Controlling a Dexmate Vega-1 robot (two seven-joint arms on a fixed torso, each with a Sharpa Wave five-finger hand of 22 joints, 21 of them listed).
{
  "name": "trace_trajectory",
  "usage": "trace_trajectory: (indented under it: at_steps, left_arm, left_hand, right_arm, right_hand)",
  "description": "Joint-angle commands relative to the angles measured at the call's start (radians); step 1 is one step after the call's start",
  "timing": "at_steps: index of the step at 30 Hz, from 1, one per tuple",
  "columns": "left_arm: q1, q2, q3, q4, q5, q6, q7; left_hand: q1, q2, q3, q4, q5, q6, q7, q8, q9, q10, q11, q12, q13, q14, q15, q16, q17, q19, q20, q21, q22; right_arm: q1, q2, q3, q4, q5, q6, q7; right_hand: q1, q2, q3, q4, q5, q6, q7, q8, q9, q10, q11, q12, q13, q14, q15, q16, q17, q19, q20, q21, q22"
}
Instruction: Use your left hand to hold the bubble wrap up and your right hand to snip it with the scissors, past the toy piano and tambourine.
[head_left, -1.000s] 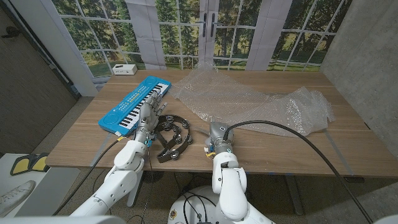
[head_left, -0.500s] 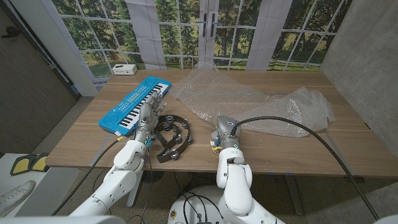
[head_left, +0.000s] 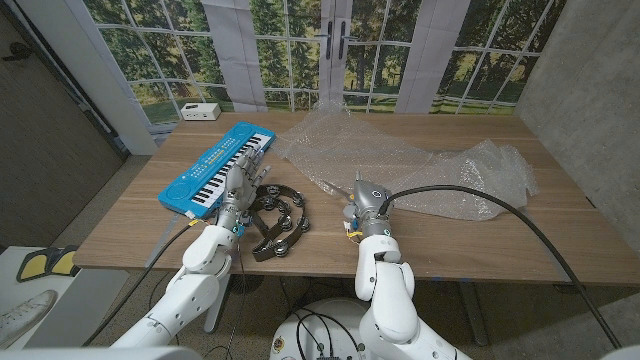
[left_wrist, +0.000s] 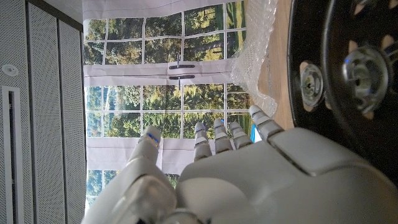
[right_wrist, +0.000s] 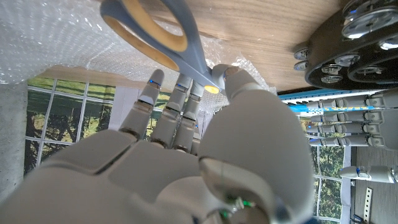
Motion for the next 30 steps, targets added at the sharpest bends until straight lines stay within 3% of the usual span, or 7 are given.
trace_trajectory:
  at_steps: [1, 13, 30]
  left_arm:
    - [0.003, 0.004, -0.003, -0.012, -0.001, -0.012, -0.009]
    - [-0.003, -0.007, 0.004, -0.012, 0.012, -0.018, 0.002]
    - [-0.003, -0.008, 0.01, -0.018, 0.019, -0.019, 0.005]
  left_hand:
    - [-0.008, 0.001, -0.004, 0.002, 0.005, 0.005, 0.001, -0.002, 0.002, 0.006, 0.002, 0.004, -0.001, 0.001, -0.004, 0.0, 0.002, -0.002, 0.001, -0.001, 0.003]
    - [-0.007, 0.001, -0.004, 0.001, 0.005, 0.01, 0.002, 0.0, 0.002, 0.009, 0.0, 0.005, -0.001, 0.005, -0.002, 0.001, 0.002, 0.001, 0.001, 0.001, 0.003]
    - [-0.006, 0.001, -0.003, 0.0, 0.006, 0.013, 0.004, 0.0, 0.002, 0.014, 0.0, 0.007, 0.0, 0.006, -0.004, 0.001, 0.002, 0.002, 0.001, 0.0, 0.003]
  right_arm:
    - [-0.011, -0.042, 0.04, -0.078, 0.152, 0.036, -0.102]
    - [-0.045, -0.086, 0.128, -0.17, 0.361, 0.09, -0.237]
    - [-0.056, -0.135, 0.244, -0.204, 0.722, 0.229, -0.372]
  right_hand:
    - [-0.004, 0.004, 0.018, 0.008, 0.011, 0.007, -0.003, -0.003, 0.002, 0.035, -0.032, 0.267, 0.34, 0.01, -0.127, 0.003, 0.007, 0.006, -0.005, 0.005, 0.003]
    - [-0.006, -0.003, 0.021, 0.005, 0.031, 0.015, 0.0, -0.002, 0.001, 0.051, -0.037, 0.273, 0.333, 0.027, -0.128, 0.01, 0.025, 0.017, -0.009, 0.009, 0.003]
    - [-0.008, -0.01, 0.022, 0.004, 0.05, 0.025, 0.0, -0.001, 0.0, 0.055, -0.039, 0.279, 0.332, 0.038, -0.129, 0.015, 0.046, 0.018, -0.006, 0.008, 0.003]
